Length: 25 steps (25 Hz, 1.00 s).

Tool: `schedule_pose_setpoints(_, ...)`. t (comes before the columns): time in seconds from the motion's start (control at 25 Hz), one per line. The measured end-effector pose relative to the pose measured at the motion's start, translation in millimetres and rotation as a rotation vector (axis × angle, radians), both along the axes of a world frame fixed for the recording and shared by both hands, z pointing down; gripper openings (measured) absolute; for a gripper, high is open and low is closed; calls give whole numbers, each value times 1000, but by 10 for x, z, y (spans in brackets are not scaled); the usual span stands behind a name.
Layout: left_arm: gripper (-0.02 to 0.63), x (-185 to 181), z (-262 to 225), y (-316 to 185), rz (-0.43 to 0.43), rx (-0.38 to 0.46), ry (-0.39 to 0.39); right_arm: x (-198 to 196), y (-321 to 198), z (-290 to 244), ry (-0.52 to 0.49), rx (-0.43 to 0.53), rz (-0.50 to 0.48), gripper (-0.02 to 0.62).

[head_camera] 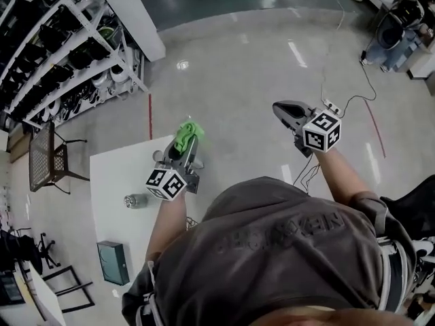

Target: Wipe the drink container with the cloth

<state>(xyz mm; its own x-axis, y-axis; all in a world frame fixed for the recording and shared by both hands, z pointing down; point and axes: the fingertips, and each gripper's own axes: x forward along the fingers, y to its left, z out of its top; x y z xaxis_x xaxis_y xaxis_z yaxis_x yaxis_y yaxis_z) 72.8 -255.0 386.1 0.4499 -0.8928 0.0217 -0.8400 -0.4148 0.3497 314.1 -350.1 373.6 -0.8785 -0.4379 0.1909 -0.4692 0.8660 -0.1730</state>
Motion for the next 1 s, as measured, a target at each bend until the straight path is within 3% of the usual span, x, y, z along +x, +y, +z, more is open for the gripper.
schedule_pose_setpoints(0.32,129,299,-35,-495,-87,3,18,329,-611,-5,21,24,-52,-8)
schedule_pose_setpoints(0.8,129,44,-108,-546,2,28,-18,156,-558,-20,2,28,50,-8)
schedule_pose_setpoints(1.0,129,-58,-95,-501,11,26,5,69,-484,-60,10,38,61,-8)
